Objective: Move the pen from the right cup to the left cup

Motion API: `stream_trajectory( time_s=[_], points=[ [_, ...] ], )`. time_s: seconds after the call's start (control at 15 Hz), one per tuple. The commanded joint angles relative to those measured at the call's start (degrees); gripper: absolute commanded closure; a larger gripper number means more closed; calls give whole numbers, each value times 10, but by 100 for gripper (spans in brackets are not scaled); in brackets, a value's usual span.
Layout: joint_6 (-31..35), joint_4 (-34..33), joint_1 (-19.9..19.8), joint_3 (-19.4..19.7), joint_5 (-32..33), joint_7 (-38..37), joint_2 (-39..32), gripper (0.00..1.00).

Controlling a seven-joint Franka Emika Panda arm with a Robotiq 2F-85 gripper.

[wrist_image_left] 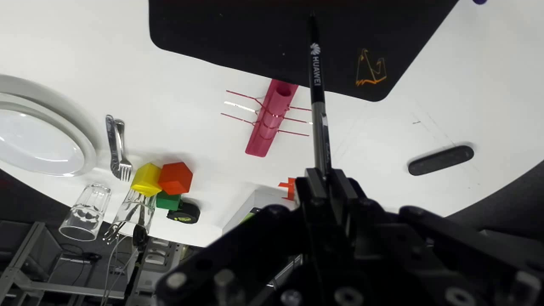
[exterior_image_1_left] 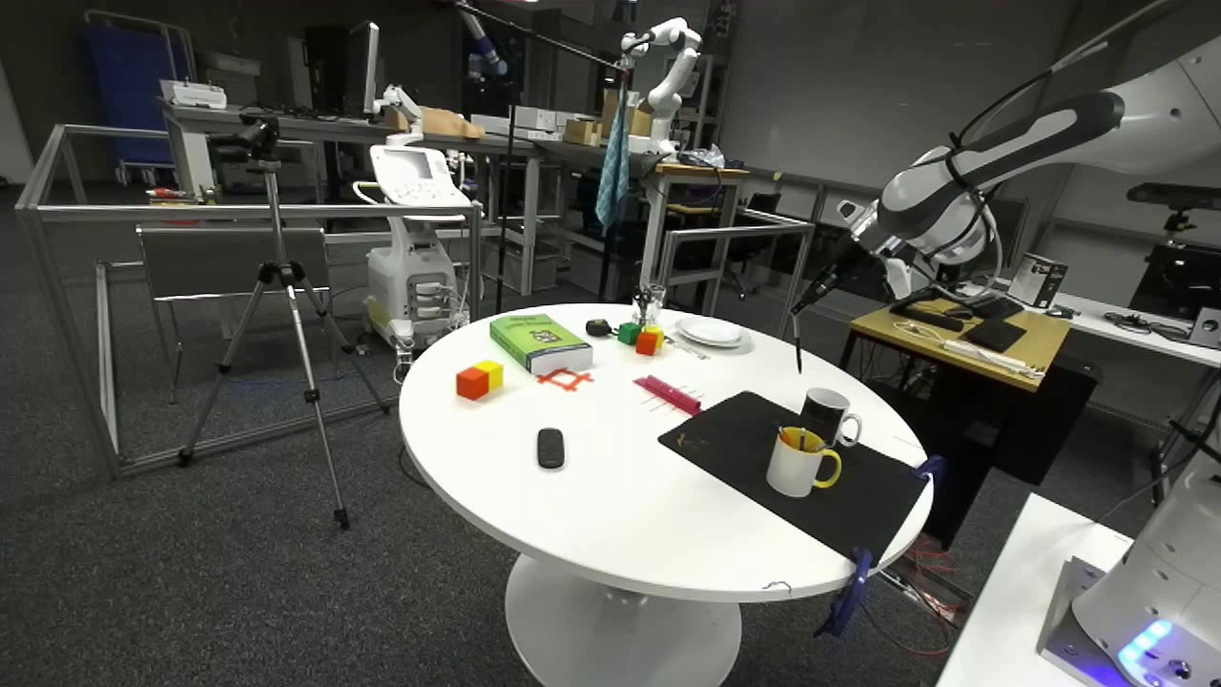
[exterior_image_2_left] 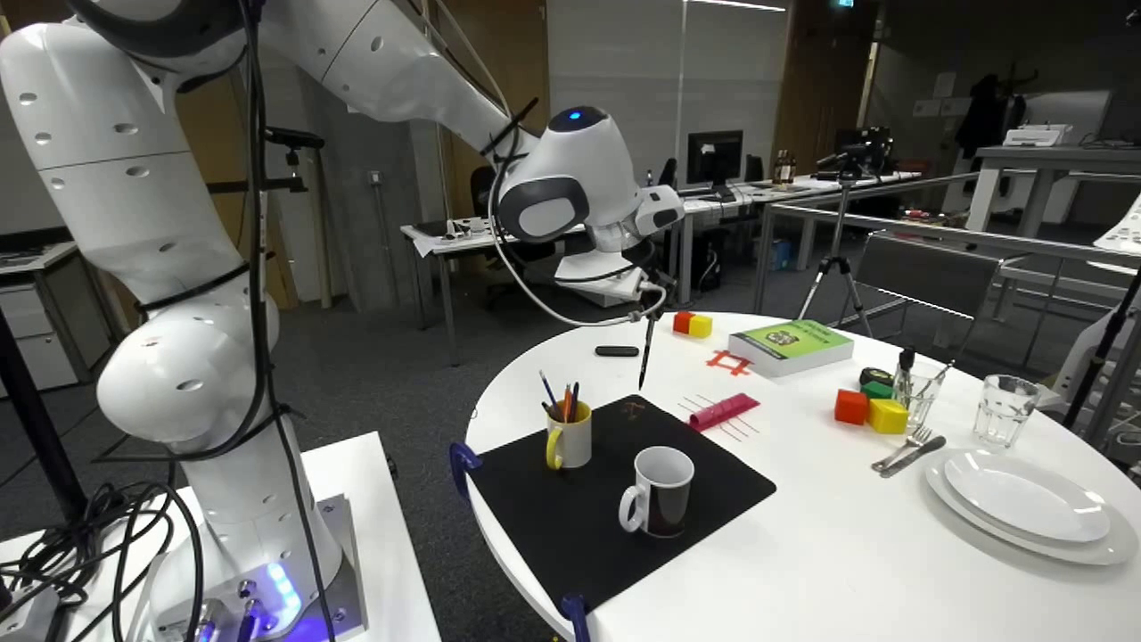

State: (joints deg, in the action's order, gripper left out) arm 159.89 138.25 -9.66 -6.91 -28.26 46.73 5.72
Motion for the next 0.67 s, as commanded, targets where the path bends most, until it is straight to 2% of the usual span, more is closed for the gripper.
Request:
stream_trajectory(
  time_s=[0.0, 0.07, 0.33, 0.53, 0.6],
  points=[
    [-37, 3, 1, -10, -2, -79, 21, 98],
    [-56, -1, 45, 35, 14, -116, 21, 98],
    [-104, -10, 68, 64, 17, -212, 19, 98],
    [-124, -13, 76, 87, -4, -221, 27, 98],
    [-93, -11, 83, 83, 11, -213, 4, 91]
  ],
)
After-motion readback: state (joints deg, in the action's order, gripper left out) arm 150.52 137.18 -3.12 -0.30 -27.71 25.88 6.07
